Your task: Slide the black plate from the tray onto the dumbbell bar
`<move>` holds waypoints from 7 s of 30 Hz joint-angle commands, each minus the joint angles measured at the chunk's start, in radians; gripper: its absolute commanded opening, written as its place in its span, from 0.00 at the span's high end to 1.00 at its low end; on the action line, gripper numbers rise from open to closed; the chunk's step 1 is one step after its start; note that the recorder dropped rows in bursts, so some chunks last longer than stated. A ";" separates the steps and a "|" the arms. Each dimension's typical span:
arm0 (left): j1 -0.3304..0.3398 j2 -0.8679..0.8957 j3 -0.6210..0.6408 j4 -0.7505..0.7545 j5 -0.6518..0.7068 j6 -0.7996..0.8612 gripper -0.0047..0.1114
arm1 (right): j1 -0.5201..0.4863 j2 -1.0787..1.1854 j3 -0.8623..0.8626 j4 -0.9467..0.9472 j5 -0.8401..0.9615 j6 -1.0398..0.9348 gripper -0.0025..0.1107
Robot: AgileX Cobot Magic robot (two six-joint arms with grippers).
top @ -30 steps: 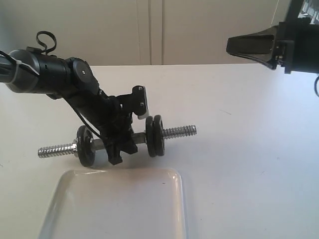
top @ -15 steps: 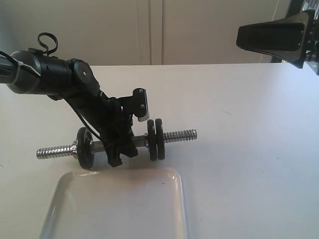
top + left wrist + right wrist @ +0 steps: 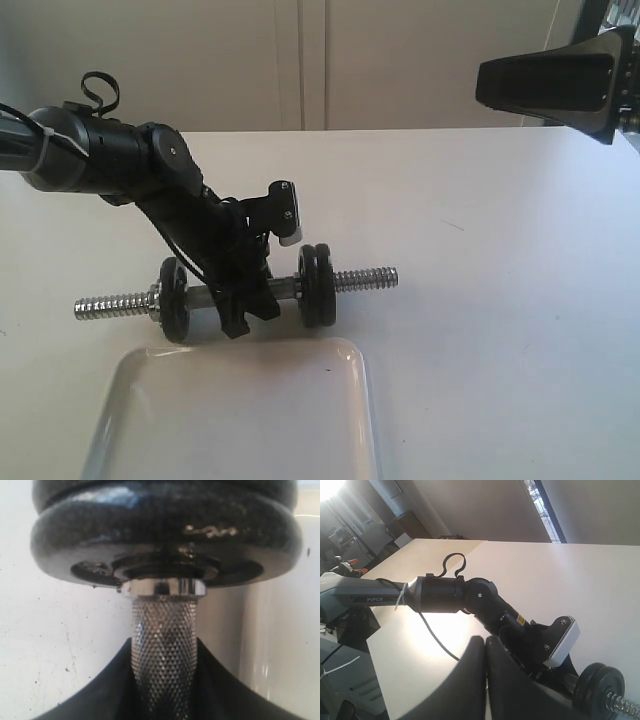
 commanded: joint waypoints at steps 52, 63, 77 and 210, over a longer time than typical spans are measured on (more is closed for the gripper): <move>0.009 -0.532 -0.020 0.450 0.267 -0.794 0.96 | 0.002 -0.050 0.005 -0.069 0.005 0.003 0.98; 0.081 -1.091 0.193 0.482 0.200 -1.082 0.96 | 0.051 -0.280 0.005 -0.252 -0.128 0.108 0.98; 0.081 -1.711 0.589 0.484 0.147 -1.338 0.96 | 0.083 -0.601 0.005 -0.308 -0.108 0.362 0.98; 0.504 -2.001 1.370 0.356 -0.286 -1.106 0.96 | 0.433 -0.826 0.191 -0.801 -0.461 0.601 0.98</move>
